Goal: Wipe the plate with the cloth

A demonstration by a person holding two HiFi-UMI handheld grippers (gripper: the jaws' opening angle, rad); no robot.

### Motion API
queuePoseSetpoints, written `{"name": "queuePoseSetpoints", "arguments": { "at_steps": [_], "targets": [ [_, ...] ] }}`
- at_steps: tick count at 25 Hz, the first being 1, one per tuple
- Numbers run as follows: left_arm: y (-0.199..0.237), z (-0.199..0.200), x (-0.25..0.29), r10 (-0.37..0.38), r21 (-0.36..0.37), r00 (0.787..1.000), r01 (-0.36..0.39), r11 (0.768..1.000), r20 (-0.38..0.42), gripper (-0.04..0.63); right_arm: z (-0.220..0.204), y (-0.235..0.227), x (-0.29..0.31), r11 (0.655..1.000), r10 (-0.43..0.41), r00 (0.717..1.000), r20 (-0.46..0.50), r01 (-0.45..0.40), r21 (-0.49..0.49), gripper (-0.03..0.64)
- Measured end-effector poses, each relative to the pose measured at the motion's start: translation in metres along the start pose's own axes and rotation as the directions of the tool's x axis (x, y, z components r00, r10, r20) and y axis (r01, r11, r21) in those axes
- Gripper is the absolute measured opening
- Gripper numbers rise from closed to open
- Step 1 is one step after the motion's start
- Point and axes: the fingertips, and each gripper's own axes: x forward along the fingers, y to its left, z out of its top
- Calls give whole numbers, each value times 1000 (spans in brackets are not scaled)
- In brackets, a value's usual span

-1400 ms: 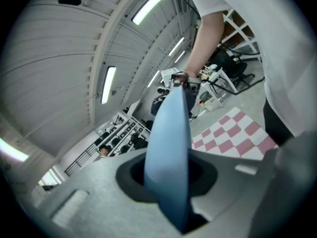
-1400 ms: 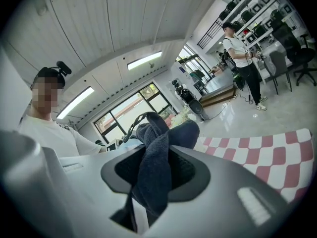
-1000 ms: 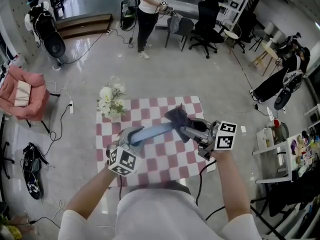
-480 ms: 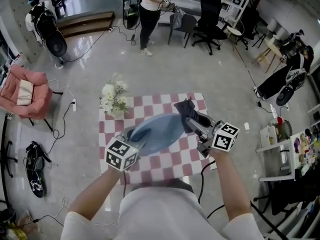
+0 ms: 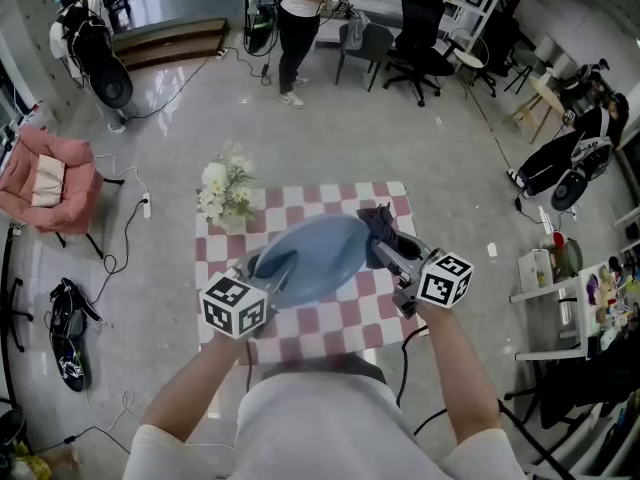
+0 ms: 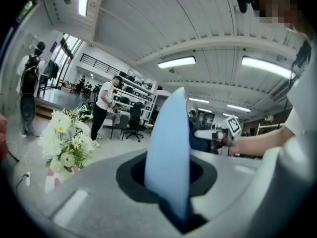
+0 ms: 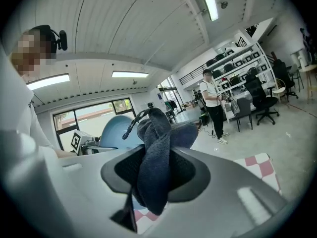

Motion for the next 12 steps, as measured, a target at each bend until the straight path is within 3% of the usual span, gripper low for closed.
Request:
{"name": "queuePoseSetpoints", "arguments": {
  "at_steps": [12],
  "targets": [
    [7, 9, -13, 33, -88, 993, -23, 996, 114, 74, -52, 1, -1, 997, -61, 997, -46, 63, 53, 132]
  ]
}}
